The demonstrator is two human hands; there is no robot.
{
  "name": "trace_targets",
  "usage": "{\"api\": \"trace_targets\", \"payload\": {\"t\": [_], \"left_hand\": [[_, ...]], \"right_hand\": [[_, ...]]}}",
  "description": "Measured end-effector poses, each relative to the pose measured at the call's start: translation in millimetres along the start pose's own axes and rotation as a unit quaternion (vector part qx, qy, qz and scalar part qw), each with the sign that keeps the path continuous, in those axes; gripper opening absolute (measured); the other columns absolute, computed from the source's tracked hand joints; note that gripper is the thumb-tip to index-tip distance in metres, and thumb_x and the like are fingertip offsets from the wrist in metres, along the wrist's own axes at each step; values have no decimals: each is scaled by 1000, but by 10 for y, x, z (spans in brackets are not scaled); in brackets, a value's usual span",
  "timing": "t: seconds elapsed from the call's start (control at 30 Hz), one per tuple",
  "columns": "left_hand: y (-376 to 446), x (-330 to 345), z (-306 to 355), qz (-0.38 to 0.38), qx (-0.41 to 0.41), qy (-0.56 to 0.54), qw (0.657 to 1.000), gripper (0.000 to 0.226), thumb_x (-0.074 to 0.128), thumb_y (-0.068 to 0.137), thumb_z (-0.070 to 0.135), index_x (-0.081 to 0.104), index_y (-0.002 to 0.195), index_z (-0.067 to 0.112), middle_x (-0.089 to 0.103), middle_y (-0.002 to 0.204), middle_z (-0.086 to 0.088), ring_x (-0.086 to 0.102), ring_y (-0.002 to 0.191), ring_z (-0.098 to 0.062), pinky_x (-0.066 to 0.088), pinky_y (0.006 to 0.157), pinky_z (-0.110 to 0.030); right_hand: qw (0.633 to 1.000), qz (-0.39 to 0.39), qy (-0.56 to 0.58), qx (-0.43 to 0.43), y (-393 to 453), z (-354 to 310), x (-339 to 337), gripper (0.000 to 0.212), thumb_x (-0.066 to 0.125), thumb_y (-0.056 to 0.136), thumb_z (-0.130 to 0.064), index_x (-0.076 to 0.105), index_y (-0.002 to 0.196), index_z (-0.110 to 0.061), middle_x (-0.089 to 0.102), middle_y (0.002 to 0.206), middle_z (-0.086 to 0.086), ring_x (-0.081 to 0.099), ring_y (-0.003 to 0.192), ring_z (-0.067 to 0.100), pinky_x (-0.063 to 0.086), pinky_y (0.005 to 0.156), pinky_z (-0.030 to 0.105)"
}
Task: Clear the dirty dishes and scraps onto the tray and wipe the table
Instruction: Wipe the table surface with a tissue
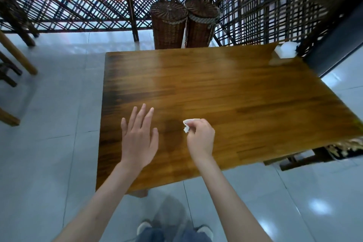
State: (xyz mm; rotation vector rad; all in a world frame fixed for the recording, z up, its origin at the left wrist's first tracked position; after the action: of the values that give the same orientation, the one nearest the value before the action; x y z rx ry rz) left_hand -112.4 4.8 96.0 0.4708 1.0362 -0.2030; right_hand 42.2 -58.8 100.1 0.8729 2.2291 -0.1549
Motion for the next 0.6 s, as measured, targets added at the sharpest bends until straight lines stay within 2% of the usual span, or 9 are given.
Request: {"api": "trace_targets", "payload": {"t": [0.17, 0.3, 0.6], "left_hand": [[39, -17, 384, 4, 34, -9, 999, 45, 44, 90, 28, 51, 133, 20, 38, 147, -7, 25, 140, -28, 7, 112, -49], [84, 75, 820, -5, 62, -11, 998, 46, 38, 90, 29, 50, 134, 20, 36, 149, -6, 22, 141, -26, 4, 112, -48], [78, 647, 2319, -18, 84, -16, 996, 49, 33, 90, 30, 46, 137, 21, 34, 150, -5, 20, 142, -25, 3, 111, -46]], "right_hand": [[999, 26, 27, -3, -24, 62, -346, 27, 57, 82, 7, 73, 90, -12, 68, 90, 0, 62, 88, 15, 53, 81, 34], [998, 45, 40, -9, 15, 276, -712, 29, 56, 78, 10, 73, 87, -13, 67, 84, -3, 63, 85, 16, 52, 80, 34], [997, 65, 7, -29, 342, 1300, -1941, 26, 59, 80, 8, 73, 85, -13, 69, 84, -3, 63, 85, 15, 51, 78, 28]]}}
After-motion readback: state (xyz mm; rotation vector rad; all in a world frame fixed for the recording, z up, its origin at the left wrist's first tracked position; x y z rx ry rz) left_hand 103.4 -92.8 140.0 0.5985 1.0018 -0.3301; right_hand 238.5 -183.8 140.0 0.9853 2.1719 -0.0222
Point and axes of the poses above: each hand's wrist, its own y-axis towards the middle knuckle, its own x-axis out of the palm, z = x × y, the point moved 4 cm from there along y, towards the middle knuckle
